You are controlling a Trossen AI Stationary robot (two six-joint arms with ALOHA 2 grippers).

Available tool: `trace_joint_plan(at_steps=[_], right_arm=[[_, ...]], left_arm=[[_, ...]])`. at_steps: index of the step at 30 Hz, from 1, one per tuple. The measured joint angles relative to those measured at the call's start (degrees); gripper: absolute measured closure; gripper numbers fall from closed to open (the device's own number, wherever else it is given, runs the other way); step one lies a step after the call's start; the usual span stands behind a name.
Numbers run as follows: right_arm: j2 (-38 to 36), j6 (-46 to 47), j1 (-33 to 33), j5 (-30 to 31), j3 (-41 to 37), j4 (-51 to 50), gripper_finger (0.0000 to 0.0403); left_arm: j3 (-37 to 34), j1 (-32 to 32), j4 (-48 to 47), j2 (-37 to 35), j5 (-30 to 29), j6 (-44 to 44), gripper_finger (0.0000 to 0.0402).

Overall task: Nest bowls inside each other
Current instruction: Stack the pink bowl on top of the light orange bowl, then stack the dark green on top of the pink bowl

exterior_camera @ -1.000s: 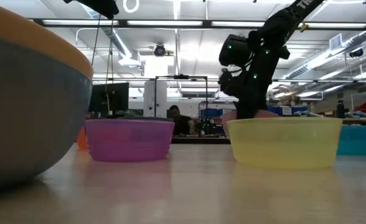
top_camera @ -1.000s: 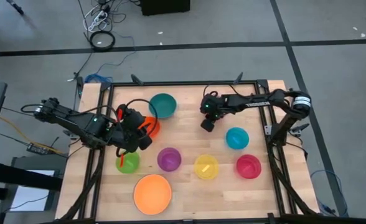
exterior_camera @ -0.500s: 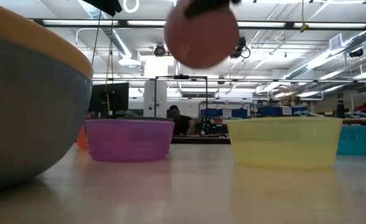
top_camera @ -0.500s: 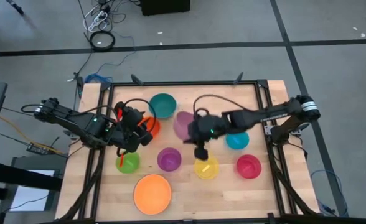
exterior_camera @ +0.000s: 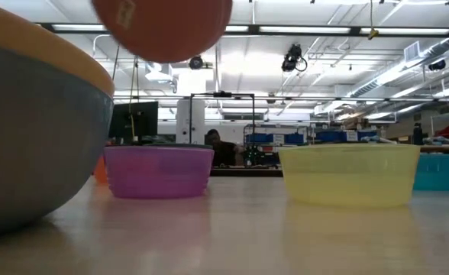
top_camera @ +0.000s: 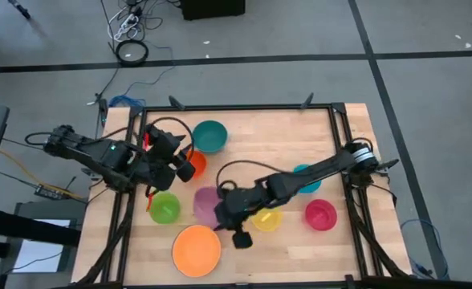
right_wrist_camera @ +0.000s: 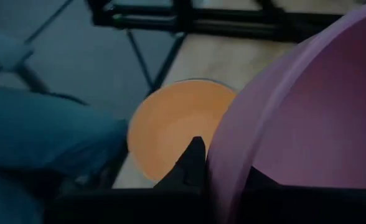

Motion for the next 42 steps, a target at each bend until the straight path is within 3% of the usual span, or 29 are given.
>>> trace_joint_plan(at_steps=[7,18,22,33,42], right_arm=[[8.7,-0.3,0.4,-10.9,9.1,-4.3,0.0403],[14.7,3.3,1.4,-20.7,12.0,-2.6,0.0399],[14.6,3.5,1.3,-19.4,12.1,-1.5,0.0379],[14.6,3.9,1.4,-16.8,12.1,0.0,0.0273],[11.3,1.4,-1.4,-9.2,12.0,-5.7,0.026]], left_arm=[[6.6,-0.1,0.8,0.0,0.9,4.6,0.0245],[7.8,0.0,0.7,0.0,2.0,6.3,0.0245],[7.7,0.0,0.6,0.0,2.5,6.3,0.0245],[7.7,0.0,0.0,0.0,3.0,6.2,0.0245],[7.6,0.0,-0.7,0.0,6.9,5.7,0.0245]])
